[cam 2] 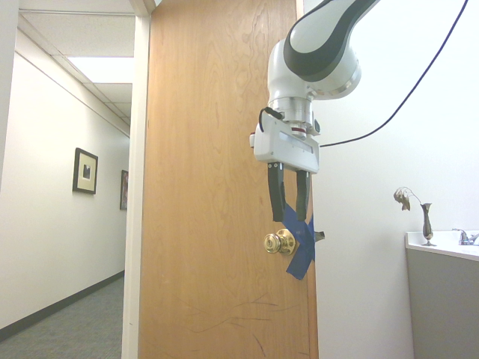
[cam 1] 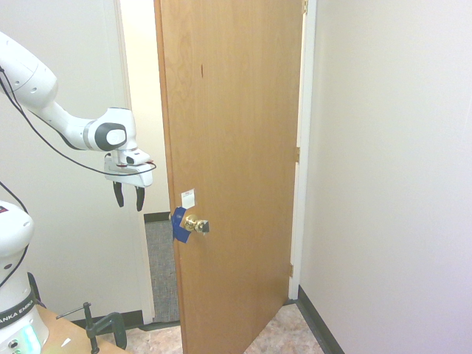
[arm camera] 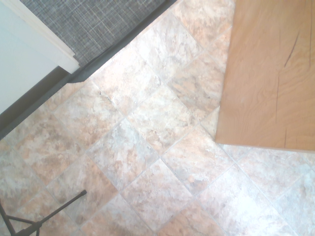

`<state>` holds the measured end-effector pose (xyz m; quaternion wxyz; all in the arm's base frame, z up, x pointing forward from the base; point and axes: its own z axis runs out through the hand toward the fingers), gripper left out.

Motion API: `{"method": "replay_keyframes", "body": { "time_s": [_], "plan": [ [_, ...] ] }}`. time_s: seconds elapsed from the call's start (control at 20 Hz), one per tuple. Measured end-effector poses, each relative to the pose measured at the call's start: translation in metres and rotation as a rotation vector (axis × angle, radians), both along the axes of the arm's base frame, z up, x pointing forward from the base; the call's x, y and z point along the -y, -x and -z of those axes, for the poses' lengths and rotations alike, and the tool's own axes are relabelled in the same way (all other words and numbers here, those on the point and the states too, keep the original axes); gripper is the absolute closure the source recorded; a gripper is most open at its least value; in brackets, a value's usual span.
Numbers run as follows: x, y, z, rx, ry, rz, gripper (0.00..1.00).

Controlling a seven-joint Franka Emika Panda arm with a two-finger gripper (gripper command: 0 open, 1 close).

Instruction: Shut the door

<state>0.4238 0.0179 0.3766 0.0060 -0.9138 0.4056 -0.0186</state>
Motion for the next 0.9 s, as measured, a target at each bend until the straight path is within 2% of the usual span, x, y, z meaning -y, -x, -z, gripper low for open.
{"method": "replay_keyframes", "body": {
  "time_s": [0.15,0.35,0.7,0.9],
  "plan": [
    [0.001,0.000,-0.003,0.013,-0.007,0.011,0.00],
    [0.013,0.007,-0.031,0.070,-0.020,0.047,0.00],
    [0.045,0.048,-0.085,0.138,-0.036,0.139,0.00],
    [0.083,0.068,-0.098,0.158,-0.054,0.236,0.00]
  ]
}}
